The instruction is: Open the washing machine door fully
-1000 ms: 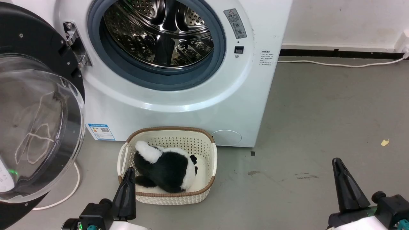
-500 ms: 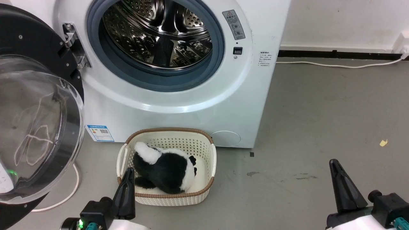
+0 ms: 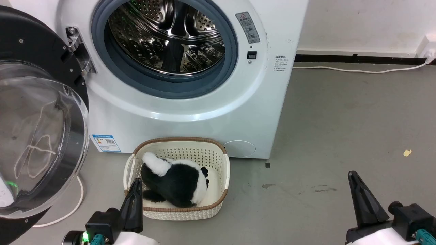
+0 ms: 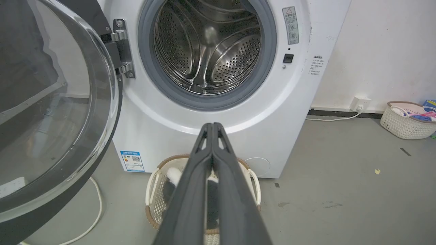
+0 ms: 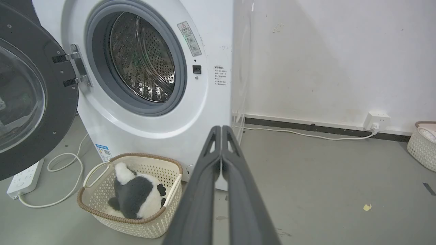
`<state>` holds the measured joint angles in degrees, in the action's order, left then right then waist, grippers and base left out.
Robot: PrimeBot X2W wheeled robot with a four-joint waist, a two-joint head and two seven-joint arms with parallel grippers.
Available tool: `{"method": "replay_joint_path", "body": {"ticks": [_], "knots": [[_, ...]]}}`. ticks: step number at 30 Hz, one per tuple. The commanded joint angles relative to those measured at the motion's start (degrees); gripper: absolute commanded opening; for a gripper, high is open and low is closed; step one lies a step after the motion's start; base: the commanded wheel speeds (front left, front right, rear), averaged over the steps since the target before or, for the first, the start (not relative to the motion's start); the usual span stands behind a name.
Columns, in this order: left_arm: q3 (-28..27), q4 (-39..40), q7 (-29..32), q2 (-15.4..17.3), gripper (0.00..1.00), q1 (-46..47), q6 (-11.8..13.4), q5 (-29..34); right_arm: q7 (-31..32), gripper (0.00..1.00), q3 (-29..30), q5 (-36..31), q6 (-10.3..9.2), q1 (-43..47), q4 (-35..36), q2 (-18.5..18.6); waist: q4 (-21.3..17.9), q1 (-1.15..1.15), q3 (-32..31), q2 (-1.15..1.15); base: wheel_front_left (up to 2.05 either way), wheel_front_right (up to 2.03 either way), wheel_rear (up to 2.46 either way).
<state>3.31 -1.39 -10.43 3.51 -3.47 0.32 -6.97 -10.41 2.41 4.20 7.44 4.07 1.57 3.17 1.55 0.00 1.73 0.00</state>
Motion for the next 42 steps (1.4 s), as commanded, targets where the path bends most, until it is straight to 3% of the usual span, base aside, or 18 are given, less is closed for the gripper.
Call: {"method": "replay_joint_path", "body": {"ticks": [1,42], "knots": [[-0.1,0.2,0.3,-0.1,0.0,0.8,-0.1,0.6,0.2,0.0,-0.2,-0.5,0.01,-1.1,-0.2,-0.1,0.0,0.0,0.0,0.0,0.0,0.0,0.0],[-1.6,0.8,5.0,-0.3,0.0,2.0,-0.2,3.5,4.9,0.0,-1.2,-2.2,0.03,-2.5,-0.9,-0.2,-0.7,0.0,-0.8,0.0,0.0,0.0,0.0]]}}
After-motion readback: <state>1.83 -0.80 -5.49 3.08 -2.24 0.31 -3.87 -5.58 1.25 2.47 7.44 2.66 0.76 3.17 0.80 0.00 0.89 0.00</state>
